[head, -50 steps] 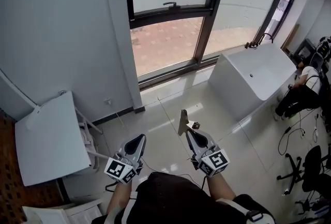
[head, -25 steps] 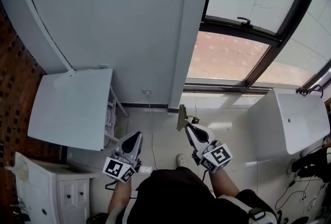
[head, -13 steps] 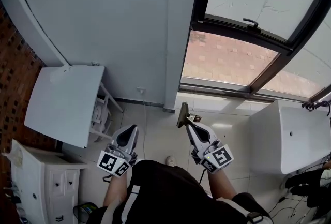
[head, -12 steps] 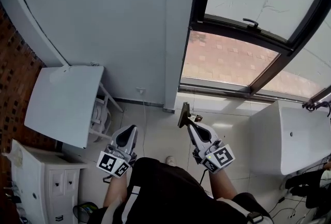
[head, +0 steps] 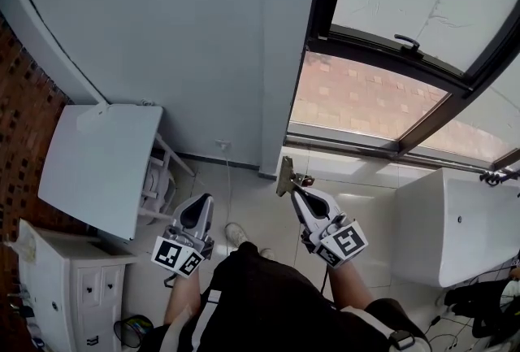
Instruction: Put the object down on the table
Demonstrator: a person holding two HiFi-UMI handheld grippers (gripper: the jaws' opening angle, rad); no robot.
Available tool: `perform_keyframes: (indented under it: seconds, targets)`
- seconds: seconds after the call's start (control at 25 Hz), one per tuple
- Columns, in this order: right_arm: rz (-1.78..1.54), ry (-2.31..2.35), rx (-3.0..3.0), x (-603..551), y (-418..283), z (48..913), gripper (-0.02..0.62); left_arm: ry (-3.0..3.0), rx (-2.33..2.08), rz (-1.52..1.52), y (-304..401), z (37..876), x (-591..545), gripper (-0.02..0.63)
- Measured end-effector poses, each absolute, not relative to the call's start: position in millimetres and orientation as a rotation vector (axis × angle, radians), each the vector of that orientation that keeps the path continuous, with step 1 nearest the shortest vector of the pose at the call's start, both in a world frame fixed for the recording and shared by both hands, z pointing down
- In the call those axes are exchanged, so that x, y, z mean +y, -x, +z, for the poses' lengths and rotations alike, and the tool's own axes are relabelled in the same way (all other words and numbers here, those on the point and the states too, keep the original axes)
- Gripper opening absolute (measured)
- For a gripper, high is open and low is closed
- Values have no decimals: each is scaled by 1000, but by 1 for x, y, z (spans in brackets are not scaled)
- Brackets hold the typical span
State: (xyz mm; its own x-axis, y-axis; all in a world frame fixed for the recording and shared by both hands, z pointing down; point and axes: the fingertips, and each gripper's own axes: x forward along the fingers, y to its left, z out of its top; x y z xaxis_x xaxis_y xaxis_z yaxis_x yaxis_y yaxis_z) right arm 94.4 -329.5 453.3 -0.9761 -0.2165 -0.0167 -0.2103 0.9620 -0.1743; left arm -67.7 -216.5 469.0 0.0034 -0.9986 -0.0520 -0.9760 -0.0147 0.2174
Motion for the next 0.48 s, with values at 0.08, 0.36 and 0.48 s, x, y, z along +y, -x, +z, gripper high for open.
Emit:
perform_keyframes:
  seconds: [0.08,0.36,0.48]
  targets:
    - [-235,309,3089,-335,-79,450,8,-2151,-2127,-297,81,468,-225,0]
    - [-185,203,3091,-364,-6,431,8,-2079,-2249,-309,151,458,-243,0]
    - [-144,123,3098,-366,33,430,9,-2027,-2312,-327,185,456,-234,0]
